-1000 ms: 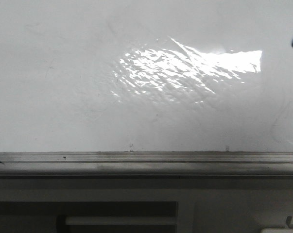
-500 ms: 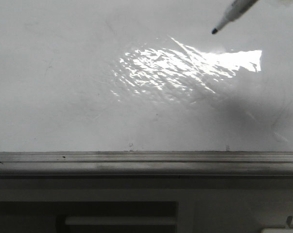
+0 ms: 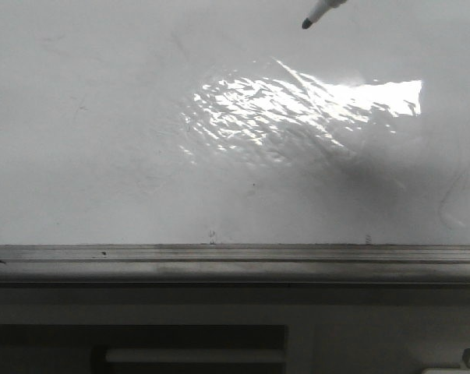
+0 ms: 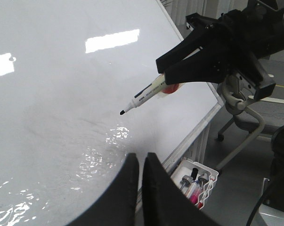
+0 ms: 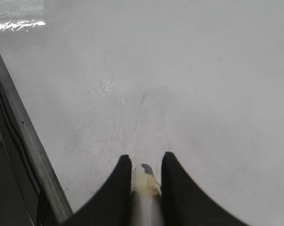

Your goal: Write number 9 on whiteboard

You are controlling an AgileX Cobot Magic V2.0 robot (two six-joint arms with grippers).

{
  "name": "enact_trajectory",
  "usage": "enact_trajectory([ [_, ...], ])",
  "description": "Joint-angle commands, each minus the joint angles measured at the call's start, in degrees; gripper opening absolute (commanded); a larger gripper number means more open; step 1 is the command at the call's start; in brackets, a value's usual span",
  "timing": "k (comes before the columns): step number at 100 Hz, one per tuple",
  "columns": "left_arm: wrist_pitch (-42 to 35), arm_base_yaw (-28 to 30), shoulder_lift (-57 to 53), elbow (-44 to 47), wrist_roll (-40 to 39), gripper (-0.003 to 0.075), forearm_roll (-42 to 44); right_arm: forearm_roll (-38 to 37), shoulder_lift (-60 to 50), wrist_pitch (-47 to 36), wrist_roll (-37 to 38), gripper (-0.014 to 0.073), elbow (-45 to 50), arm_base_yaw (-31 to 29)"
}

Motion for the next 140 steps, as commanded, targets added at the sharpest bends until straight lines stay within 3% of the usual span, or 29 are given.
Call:
enact_trajectory([
  [1, -3.22, -0.17, 0.24, -1.46, -0.61, -0.002, -0.82, -2.72, 0.86, -1.57, -0.05, -0.0041, -1.81, -0.12],
  [35, -3.35, -0.17, 3.26, -1.46, -0.61, -0.002, -0.82, -8.63, 1.74, -3.22, 0.4, -0.004, -2.42, -5.72],
  [47, -3.35, -0.17, 3.98, -1.46, -0.61, -0.002, -0.82, -5.06, 1.74, -0.63, 13.86, -0.004, -5.29, -5.73],
  [54, -3.35, -0.17, 4.35, -1.46, -0.61, -0.002, -0.82, -1.72, 1.74, -0.46, 17.6, -0.004, -6.17, -5.63],
  [65, -3.35, -0.17, 4.47, -1.46, -0.61, -0.002, -0.82, -1.9, 1.84, -0.59, 17.56, -0.004, -5.77, -5.63],
  [99, -4.94, -0.17, 4.47, -1.46, -0.61, -0.002, -0.82, -14.13, 2.4, -2.58, 17.56, -0.004, -1.83, -5.63],
  [140, -4.94, -0.17, 4.47, -1.46, -0.61, -0.002, -0.82, -16.22, 5.9, -4.5, 17.56, -0.004, -1.83, -5.76],
])
